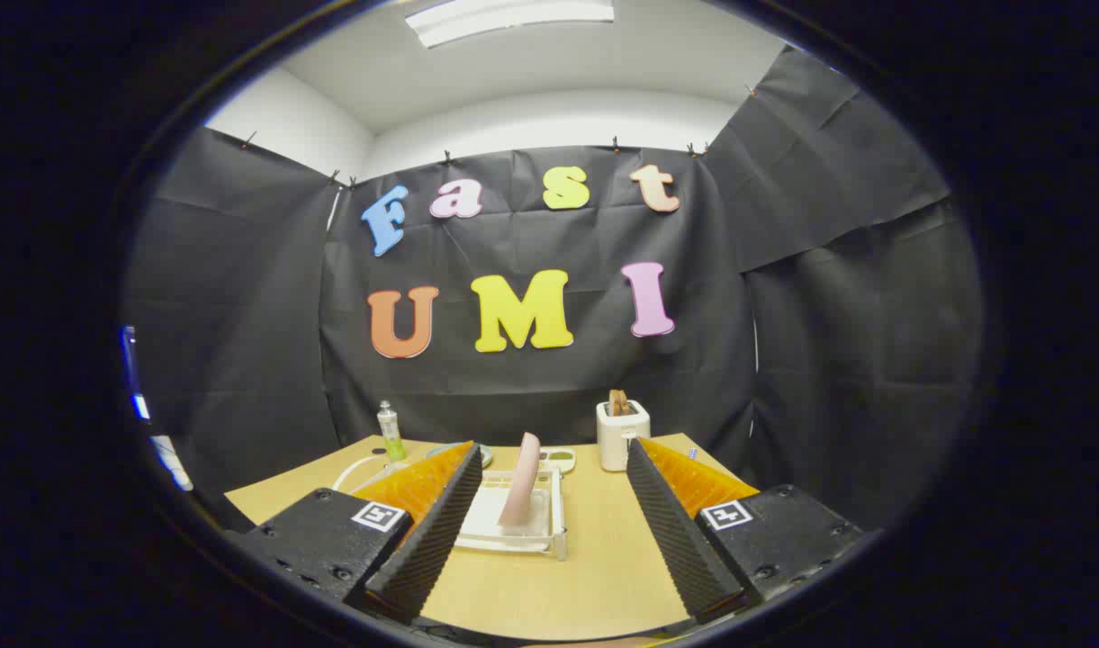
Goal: Take the plate from the dish rack, then take the spoon from the basket and place it into the plate.
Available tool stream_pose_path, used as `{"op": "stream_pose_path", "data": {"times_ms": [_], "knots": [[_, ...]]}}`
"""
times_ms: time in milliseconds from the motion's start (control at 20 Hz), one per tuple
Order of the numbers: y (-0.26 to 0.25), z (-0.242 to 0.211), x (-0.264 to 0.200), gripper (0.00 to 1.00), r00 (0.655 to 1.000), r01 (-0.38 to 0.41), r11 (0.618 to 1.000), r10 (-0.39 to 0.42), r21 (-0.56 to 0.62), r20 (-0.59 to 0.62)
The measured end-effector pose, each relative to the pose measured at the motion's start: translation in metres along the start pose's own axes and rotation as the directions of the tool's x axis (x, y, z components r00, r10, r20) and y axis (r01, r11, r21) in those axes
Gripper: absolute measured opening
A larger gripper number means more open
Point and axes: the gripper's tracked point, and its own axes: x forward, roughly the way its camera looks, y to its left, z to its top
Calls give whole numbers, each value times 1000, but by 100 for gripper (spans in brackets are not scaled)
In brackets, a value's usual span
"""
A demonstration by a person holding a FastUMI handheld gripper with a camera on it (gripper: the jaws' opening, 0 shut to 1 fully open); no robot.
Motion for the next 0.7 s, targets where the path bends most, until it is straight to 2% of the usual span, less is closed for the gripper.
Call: {"op": "stream_pose_path", "data": {"times_ms": [700], "knots": [[12,-1,15,100,1000,-8,1000,8,-1,-5]]}}
